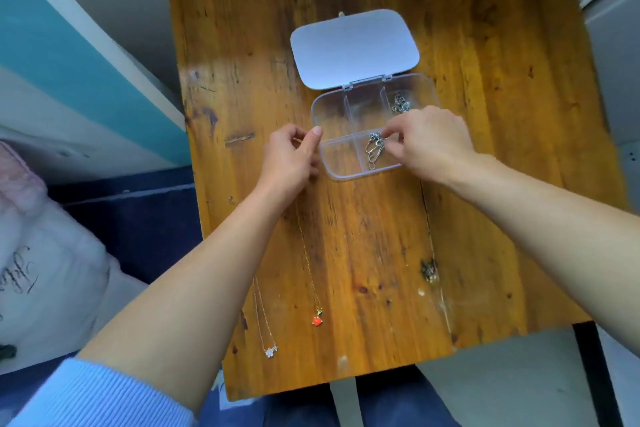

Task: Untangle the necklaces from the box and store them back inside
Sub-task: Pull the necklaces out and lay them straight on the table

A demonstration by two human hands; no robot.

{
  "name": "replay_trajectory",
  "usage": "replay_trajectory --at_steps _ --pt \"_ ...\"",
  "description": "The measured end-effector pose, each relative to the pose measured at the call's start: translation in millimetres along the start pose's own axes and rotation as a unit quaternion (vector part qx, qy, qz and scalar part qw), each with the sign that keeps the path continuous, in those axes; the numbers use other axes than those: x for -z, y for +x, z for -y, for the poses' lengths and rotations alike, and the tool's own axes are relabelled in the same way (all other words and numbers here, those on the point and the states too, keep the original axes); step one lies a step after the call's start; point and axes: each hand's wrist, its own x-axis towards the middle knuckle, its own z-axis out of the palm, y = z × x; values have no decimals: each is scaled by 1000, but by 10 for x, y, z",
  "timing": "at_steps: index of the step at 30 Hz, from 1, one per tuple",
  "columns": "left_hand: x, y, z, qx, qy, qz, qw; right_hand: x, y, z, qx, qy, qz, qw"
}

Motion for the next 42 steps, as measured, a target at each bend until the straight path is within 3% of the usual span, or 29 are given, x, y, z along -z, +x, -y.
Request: replay_trajectory --at_steps 4,8,19,28,36,39,42 --pt "14 21 25 11 -21 3 1000 1 137 37 73 -195 27 978" --pt "21 16 10 19 -28 9 999 40 173 94 96 -264 47 959" --pt "18 -8 5 23 -33 10 999 -43 186 36 128 -242 37 961" --pt "25 -1 15 25 -33 15 999 -45 202 24 95 -229 15 969" --pt "24 -9 2 34 -31 13 999 22 174 53 62 -171 61 981" --pt "22 -14 -2 37 -28 12 999 141 99 -27 28 -48 53 997" --pt "23 -29 -23 36 -23 1 999 277 -66 -145 -10 163 28 986"
